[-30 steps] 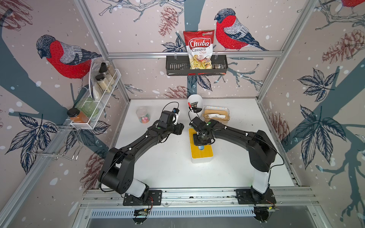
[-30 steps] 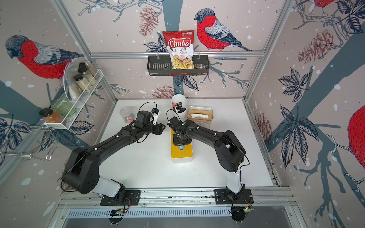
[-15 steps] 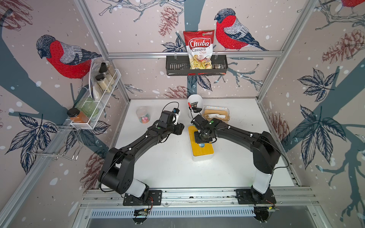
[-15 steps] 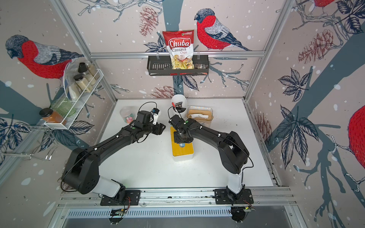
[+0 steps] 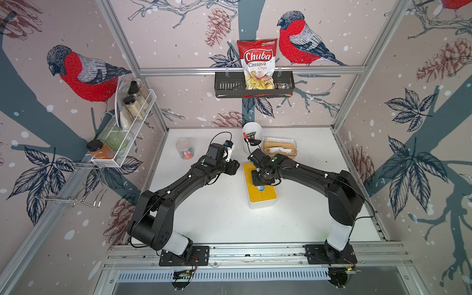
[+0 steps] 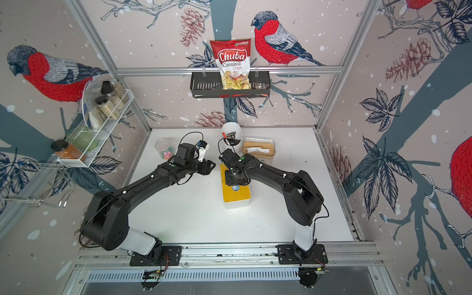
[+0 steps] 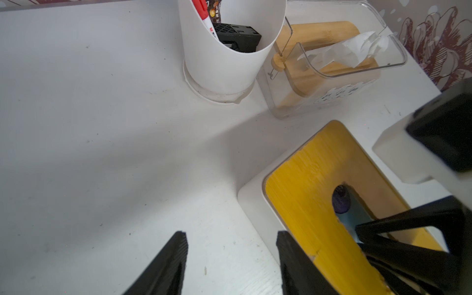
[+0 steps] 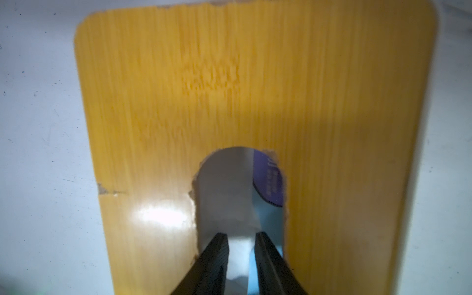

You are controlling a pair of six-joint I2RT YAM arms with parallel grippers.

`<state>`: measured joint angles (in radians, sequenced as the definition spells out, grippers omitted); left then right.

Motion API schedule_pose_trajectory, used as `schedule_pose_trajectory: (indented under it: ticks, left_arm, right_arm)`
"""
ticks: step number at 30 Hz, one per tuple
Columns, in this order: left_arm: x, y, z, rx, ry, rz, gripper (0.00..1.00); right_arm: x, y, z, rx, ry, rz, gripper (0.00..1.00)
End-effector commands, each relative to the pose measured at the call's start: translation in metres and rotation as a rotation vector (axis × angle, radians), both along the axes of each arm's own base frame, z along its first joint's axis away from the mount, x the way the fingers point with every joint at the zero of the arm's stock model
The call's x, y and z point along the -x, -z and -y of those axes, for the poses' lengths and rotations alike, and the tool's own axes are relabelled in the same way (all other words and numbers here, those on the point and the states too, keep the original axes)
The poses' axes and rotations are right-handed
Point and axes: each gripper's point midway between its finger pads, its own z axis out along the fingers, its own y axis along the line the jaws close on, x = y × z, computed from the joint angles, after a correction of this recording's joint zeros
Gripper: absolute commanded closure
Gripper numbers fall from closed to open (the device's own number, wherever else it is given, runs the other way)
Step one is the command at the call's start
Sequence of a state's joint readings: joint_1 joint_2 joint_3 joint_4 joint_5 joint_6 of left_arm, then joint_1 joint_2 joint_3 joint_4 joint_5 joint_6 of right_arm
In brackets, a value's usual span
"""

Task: Put the tissue paper into the tissue box
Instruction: Open the lid of the tissue box.

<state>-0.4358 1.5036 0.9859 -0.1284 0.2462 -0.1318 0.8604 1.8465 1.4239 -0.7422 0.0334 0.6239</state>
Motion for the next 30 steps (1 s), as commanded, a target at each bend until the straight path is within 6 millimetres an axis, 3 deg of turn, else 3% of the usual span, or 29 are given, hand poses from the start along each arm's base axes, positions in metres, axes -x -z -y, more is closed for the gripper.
schedule_pose_trajectory:
  ticks: [1, 5, 13, 30]
  left_arm:
    - [0.003, -0.024, 0.027, 0.143, 0.06, 0.021, 0.4]
    - [0.011, -0.022, 0.038, 0.2, 0.087, -0.009, 0.4]
    - [0.02, 0.012, 0.047, 0.158, 0.103, -0.12, 0.4]
    - [0.042, 0.068, 0.033, 0.085, 0.063, -0.271, 0.56]
  right_arm:
    - [0.002, 0.009, -0.002, -0.001, -0.03, -0.013, 1.0]
    - [0.002, 0.01, -0.003, -0.003, -0.033, -0.014, 1.0]
    - [0.002, 0.011, -0.004, -0.004, -0.035, -0.015, 1.0]
    - [0.002, 0.004, -0.014, -0.06, -0.071, -0.002, 0.98]
